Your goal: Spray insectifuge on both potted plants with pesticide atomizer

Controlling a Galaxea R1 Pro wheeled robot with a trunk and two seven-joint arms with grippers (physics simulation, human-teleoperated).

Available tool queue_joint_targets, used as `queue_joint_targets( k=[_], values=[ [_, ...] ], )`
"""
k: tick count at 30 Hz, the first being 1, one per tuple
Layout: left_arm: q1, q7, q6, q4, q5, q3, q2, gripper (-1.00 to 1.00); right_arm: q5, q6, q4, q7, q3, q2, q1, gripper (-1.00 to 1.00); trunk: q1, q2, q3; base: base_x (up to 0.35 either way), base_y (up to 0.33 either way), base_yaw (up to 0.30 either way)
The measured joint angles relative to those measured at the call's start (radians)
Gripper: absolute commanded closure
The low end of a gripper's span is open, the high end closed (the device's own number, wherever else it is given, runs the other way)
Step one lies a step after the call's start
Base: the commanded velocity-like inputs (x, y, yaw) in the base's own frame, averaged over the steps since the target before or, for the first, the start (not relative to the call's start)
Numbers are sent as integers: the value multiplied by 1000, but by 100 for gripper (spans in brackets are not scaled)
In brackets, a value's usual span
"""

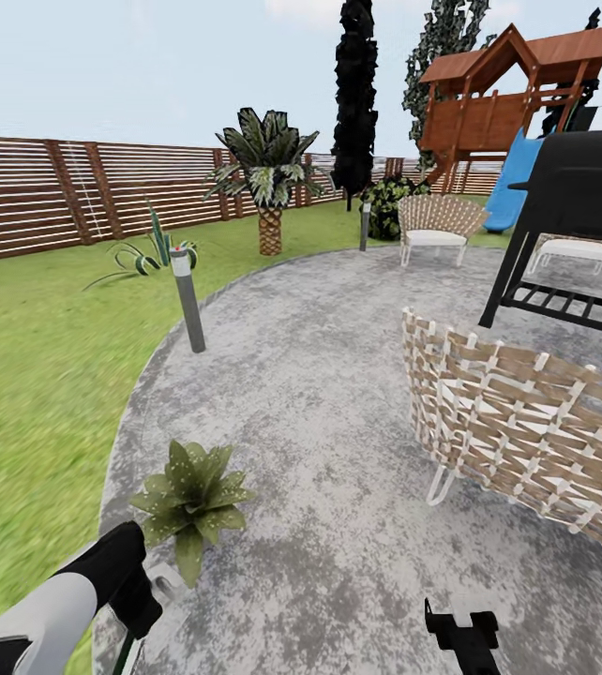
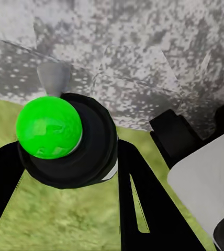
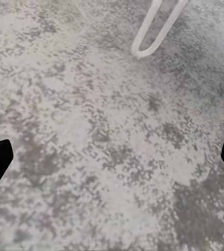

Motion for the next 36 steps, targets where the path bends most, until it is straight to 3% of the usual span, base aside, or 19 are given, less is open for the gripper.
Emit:
queue_joint_targets(
  k=[7,10,15,17,19,22,23,36],
  values=[
    [44,42,-1,-1,33,27,10,100,0,0,0,0,0,-1,0,-100,0,0,0,52,0,1],
    [74,91,-1,-2,34,61,20,100,0,0,0,0,0,-1,0,-100,0,0,0,1,0,106],
    [80,193,1,-13,37,198,20,100,0,0,0,0,0,0,0,-100,0,0,-3,0,0,178],
    [80,230,1,-16,37,233,16,100,0,0,0,0,0,0,0,-100,0,0,-4,0,0,38],
    [80,246,-2,-18,39,256,21,100,0,0,0,0,0,0,0,-100,0,0,-4,0,0,10],
    [80,252,-10,-68,71,351,17,100,0,0,0,0,0,0,0,-100,0,0,-4,0,0,2],
    [80,252,-11,-86,73,363,14,100,0,0,0,0,0,0,0,-100,0,0,-4,0,0,0],
    [82,249,-53,-73,73,368,11,100,0,0,0,0,0,-1,0,-100,0,0,-4,91,7,0]
  ],
)
